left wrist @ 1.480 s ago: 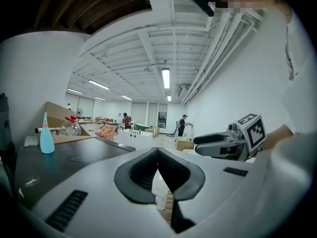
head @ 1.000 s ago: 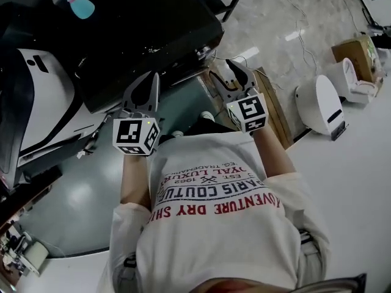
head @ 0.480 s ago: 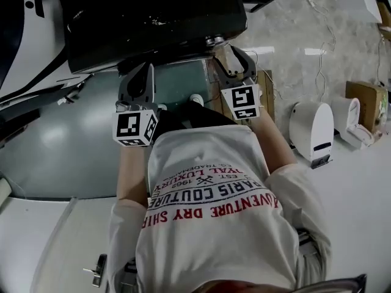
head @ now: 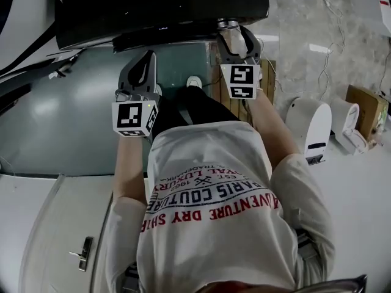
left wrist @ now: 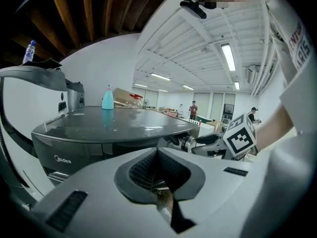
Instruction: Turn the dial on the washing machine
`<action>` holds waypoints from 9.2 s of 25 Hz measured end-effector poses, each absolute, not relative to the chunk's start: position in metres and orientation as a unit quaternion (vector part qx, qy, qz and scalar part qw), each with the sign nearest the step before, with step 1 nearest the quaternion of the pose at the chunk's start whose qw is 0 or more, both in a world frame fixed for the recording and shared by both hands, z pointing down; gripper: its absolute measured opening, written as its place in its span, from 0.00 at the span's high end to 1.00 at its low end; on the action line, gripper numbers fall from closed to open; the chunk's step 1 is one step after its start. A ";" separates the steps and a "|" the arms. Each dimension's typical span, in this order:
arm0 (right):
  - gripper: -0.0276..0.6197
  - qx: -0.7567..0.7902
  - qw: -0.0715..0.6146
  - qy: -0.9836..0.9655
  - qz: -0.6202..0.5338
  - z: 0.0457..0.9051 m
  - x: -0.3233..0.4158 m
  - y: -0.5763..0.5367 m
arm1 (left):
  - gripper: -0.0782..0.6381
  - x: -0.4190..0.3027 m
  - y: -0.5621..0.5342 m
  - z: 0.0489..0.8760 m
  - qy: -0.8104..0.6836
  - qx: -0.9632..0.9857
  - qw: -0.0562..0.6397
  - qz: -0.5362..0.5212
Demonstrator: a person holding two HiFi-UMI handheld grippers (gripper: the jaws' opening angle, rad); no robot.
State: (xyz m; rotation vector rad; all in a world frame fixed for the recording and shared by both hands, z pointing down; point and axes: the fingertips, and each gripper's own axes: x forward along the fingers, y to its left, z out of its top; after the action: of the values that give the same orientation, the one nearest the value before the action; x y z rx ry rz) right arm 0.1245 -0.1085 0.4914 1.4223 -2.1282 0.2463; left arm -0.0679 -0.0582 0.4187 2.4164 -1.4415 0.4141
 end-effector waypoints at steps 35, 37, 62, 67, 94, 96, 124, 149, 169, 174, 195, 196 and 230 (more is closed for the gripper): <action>0.53 0.549 0.133 -0.786 0.250 0.504 0.134 -0.121 | 0.87 -0.047 -0.042 0.418 -0.498 0.844 0.144 0.138; 0.50 0.562 0.155 -0.787 0.202 0.500 0.134 -0.121 | 0.87 -0.046 -0.041 0.417 -0.496 0.845 0.145 0.140; 0.54 0.572 0.258 -0.777 0.058 0.498 0.127 -0.117 | 0.87 -0.044 -0.027 0.410 -0.490 0.849 0.135 0.142; 0.54 0.567 0.206 -0.782 0.158 0.503 0.133 -0.120 | 0.87 -0.044 -0.026 0.411 -0.487 0.851 0.131 0.147; 0.55 0.555 0.363 -0.741 -0.111 0.501 0.123 -0.114 | 0.87 -0.044 -0.027 0.414 -0.480 0.854 0.130 0.153; 0.57 0.561 0.347 -0.747 -0.080 0.500 0.125 -0.115 | 0.87 -0.043 -0.027 0.413 -0.478 0.855 0.129 0.154; 0.49 0.504 0.401 -0.739 -0.198 0.508 0.116 -0.116 | 0.87 -0.034 -0.031 0.422 -0.467 0.860 0.132 0.161; 0.52 0.578 0.238 -0.776 0.086 0.492 0.123 -0.124 | 0.87 -0.039 -0.027 0.419 -0.471 0.857 0.132 0.160; 0.52 0.559 0.344 -0.748 -0.098 0.497 0.119 -0.118 | 0.87 -0.046 -0.020 0.428 -0.479 0.850 0.141 0.168; 0.52 0.577 0.292 -0.763 0.004 0.496 0.122 -0.119 | 0.87 -0.045 -0.022 0.423 -0.481 0.851 0.134 0.164; 0.49 0.531 0.354 -0.758 -0.131 0.496 0.115 -0.112 | 0.87 -0.042 -0.020 0.426 -0.477 0.850 0.137 0.174; 0.49 0.529 0.368 -0.750 -0.148 0.498 0.116 -0.112 | 0.87 -0.043 -0.020 0.427 -0.477 0.850 0.138 0.175; 0.51 0.555 0.340 -0.755 -0.086 0.499 0.127 -0.115 | 0.87 -0.055 -0.022 0.431 -0.482 0.844 0.124 0.200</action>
State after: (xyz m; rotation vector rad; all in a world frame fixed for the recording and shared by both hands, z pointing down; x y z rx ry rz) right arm 0.1273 -0.1151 0.4991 1.4434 -1.9638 -0.2230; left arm -0.0553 -0.0218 0.4311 2.4608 -1.4047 0.5831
